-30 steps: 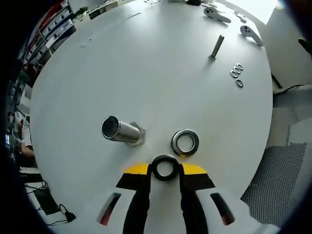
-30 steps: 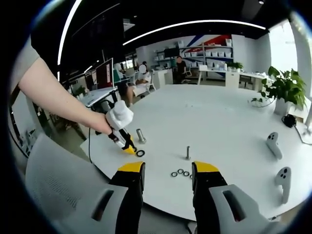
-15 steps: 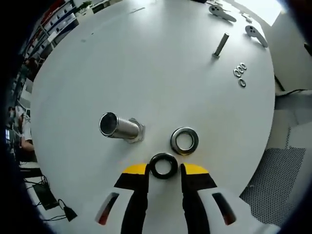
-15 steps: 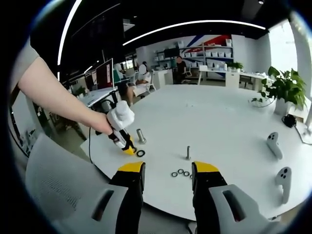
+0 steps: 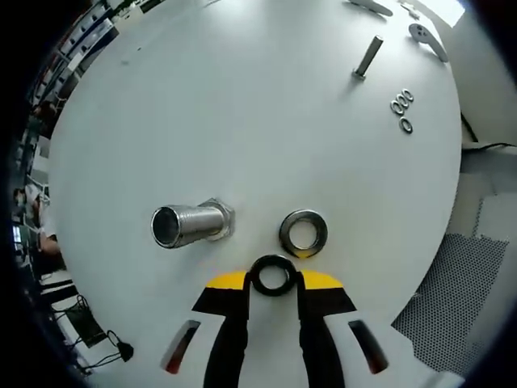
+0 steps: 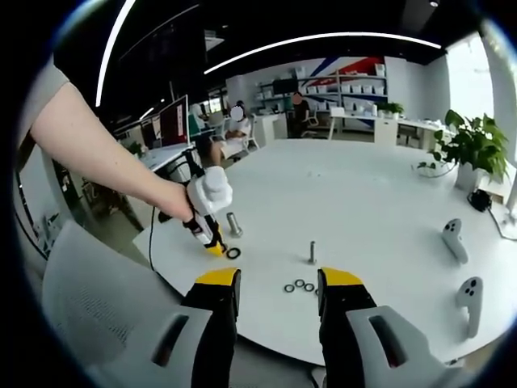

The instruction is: Place the washer onto the threaded stud by aligning its center hole with the stud, sliding it down to the base, and recovering from edge contact or off-axis alignment until the washer reaches the visible bottom stop.

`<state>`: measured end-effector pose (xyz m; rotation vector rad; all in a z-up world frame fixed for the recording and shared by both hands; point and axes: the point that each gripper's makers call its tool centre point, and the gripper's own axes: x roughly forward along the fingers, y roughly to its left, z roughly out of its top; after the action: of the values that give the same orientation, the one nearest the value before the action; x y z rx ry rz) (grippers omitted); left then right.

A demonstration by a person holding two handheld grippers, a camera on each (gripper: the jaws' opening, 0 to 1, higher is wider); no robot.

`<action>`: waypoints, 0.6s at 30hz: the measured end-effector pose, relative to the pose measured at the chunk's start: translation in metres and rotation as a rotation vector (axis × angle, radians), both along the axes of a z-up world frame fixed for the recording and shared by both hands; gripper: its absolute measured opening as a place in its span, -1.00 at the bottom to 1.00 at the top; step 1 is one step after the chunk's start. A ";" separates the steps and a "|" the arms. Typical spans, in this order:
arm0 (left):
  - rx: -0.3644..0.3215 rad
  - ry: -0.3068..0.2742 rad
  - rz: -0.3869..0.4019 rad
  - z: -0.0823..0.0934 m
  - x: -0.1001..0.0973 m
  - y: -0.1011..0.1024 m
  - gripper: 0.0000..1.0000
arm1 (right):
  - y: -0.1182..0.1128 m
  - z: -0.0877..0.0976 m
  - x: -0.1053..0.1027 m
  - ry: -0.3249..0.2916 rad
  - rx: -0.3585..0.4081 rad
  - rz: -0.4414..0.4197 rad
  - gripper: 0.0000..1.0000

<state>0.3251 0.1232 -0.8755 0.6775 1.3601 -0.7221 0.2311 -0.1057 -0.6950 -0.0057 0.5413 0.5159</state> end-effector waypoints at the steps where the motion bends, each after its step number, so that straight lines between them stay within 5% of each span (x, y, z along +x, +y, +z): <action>1: -0.004 0.000 0.001 0.000 0.000 0.001 -0.58 | 0.000 0.000 0.000 0.000 0.002 -0.001 -0.19; 11: -0.046 -0.035 0.040 0.000 0.000 0.002 -0.59 | -0.001 0.000 0.001 -0.001 -0.002 -0.002 -0.20; 18: -0.163 -0.136 0.083 0.001 -0.001 0.003 -0.60 | 0.000 0.000 0.001 -0.002 -0.001 0.000 -0.20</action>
<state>0.3241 0.1259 -0.8749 0.5280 1.1844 -0.6997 0.2317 -0.1061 -0.6947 -0.0072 0.5402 0.5158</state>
